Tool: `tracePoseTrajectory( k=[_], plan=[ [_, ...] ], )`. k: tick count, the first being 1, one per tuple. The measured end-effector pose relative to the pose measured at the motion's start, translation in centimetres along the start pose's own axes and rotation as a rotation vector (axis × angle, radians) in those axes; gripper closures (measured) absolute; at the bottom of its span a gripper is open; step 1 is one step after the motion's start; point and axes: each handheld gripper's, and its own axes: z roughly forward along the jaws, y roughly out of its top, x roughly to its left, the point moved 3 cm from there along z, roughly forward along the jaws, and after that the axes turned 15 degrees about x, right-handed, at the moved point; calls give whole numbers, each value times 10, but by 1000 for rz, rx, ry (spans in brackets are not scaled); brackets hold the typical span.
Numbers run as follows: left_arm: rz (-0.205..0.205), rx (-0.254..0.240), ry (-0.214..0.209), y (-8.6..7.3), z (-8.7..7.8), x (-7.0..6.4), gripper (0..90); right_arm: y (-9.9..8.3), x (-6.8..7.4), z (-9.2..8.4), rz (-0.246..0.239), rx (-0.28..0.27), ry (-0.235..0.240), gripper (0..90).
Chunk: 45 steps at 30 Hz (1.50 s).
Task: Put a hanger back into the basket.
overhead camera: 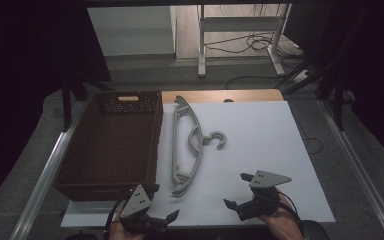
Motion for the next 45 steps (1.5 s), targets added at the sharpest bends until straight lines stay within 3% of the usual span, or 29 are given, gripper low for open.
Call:
tracePoseTrajectory(
  k=[4, 7, 16, 21, 28, 33, 42, 45],
  plan=[
    [-7, 2, -9, -1, -2, 1, 53, 1, -1, -2, 19, -24, 2, 0],
    [1, 14, 8, -1, -2, 2, 50, 1, -3, -4, 47, -30, 9, 0],
    [6, 18, 7, -2, -3, 2, 52, 0, -3, 2, 48, 26, -13, 4],
    [9, 17, -5, -2, -3, 2, 53, 0, -3, 2, 58, 23, -14, 3],
    [11, 11, -28, -3, -8, 1, 44, 2, 1, 6, 89, 20, 33, 4],
    [17, 12, -42, -4, -9, 0, 44, 3, 0, 10, 75, 50, 0, 6],
    [37, 21, -18, -3, -9, -2, 44, 5, -14, 11, 150, 58, -45, 0],
    [31, 29, 0, -4, -8, -1, 44, 10, -20, 16, 194, 68, -23, 0]
  ],
)
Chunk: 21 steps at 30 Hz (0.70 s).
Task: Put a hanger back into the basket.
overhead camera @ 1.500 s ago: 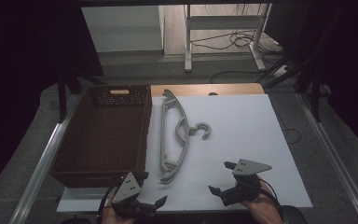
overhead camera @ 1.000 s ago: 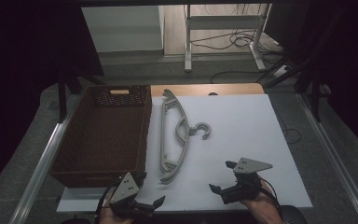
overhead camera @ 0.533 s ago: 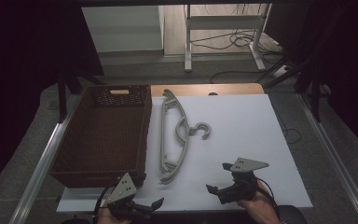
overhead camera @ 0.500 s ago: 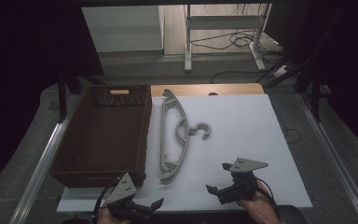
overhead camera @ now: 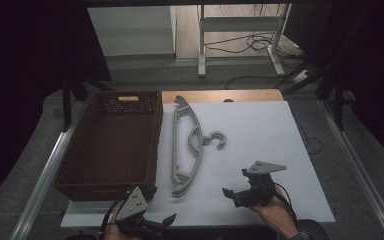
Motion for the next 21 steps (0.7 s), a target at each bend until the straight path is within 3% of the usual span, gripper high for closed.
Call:
tracePoseTrajectory(
  k=[8, 21],
  plan=[
    [-16, 3, 10, -1, 0, 4, 45, 15, 1, 9, -4, 26, 0, 0],
    [-12, 10, 25, -1, 1, 5, 47, 30, -11, 19, 24, 36, -37, 103]
  ],
)
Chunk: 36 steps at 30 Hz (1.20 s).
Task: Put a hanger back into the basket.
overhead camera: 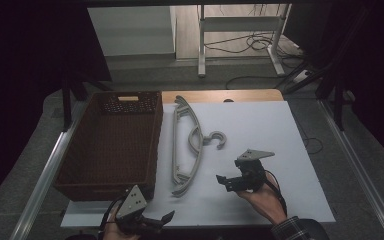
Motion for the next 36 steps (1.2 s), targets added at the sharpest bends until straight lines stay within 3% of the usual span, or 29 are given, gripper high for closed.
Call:
tracePoseTrajectory(
  k=[4, 8, 13, 15, 20, 27, 29, 34, 36],
  plan=[
    [-4, 7, -4, 0, 1, -1, 50, 1, 0, 0, 3, -3, -2, 123],
    [-49, 48, -14, 4, 6, 0, 58, 1, -3, -4, 3, -16, -14, 128],
    [-60, 88, -31, 23, 15, -1, 53, -1, -5, -10, -8, -46, -21, 129],
    [-40, 109, 7, 33, 19, -3, 87, -2, -5, -12, -29, -51, -35, 120],
    [-34, 163, 14, 49, 32, -1, 191, -7, -5, -15, -63, -39, -72, 110],
    [9, 224, 50, 80, 58, 3, 323, -16, -4, -25, -105, -34, -92, 108],
    [3, 244, 46, 86, 64, 2, 347, -19, -4, -27, -122, -28, -99, 102],
    [13, 300, 85, 100, 74, 1, 389, -24, -2, -31, -152, -5, -115, 86],
    [-25, 309, 67, 109, 81, 8, 408, -26, -2, -32, -165, 5, -129, 85]
  ],
)
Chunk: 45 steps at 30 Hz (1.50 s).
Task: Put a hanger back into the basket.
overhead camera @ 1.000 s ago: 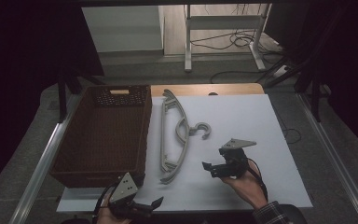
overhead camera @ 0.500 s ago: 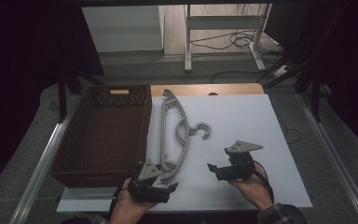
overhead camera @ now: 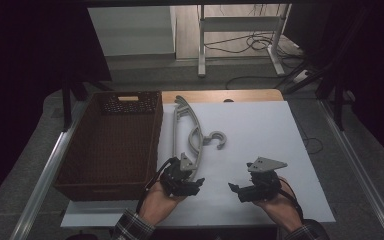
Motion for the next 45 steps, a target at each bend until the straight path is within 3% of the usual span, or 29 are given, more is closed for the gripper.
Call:
tracePoseTrajectory(
  k=[4, 5, 6, 10, 13, 14, 16, 17, 20, 22, 24, 33, 38, 43, 45],
  plan=[
    [-23, 17, -35, 11, 6, 6, 438, -4, 0, -3, -7, 6, -3, 83],
    [-41, 32, -69, 19, 11, 9, 439, -4, 0, -4, -9, 5, -1, 83],
    [-41, 32, -69, 19, 11, 9, 441, -5, -1, -5, -5, 1, 2, 83],
    [-64, 121, -43, 40, 24, 14, 463, -10, -6, -11, 27, -18, 9, 83],
    [-101, 184, -12, 51, 32, 22, 479, -14, -10, -14, 43, -21, 10, 83],
    [-101, 184, -12, 51, 32, 22, 488, -15, -12, -15, 48, -21, 11, 84],
    [-144, 236, -14, 62, 38, 32, 505, -16, -13, -14, 58, -15, 21, 83],
    [-144, 236, -14, 62, 38, 32, 513, -16, -13, -14, 58, -15, 21, 83],
    [-175, 329, -3, 75, 46, 39, 546, -17, -14, -12, 55, -3, 24, 83],
    [-178, 353, 0, 77, 48, 40, 581, -17, -13, -11, 50, 0, 23, 83],
    [-206, 409, -1, 83, 55, 47, 623, -17, -13, -11, 42, 2, 21, 84],
    [-283, 462, -54, 87, 67, 60, 652, -17, -13, -9, 45, 15, 22, 84],
    [-292, 490, -61, 86, 74, 59, 647, -17, -13, -8, 42, 23, 20, 84],
    [-289, 499, -42, 86, 74, 57, 734, -18, -14, -8, 48, 25, 16, 83],
    [-296, 501, -54, 86, 72, 57, 751, -18, -15, -8, 59, 23, 10, 83]
  ],
)
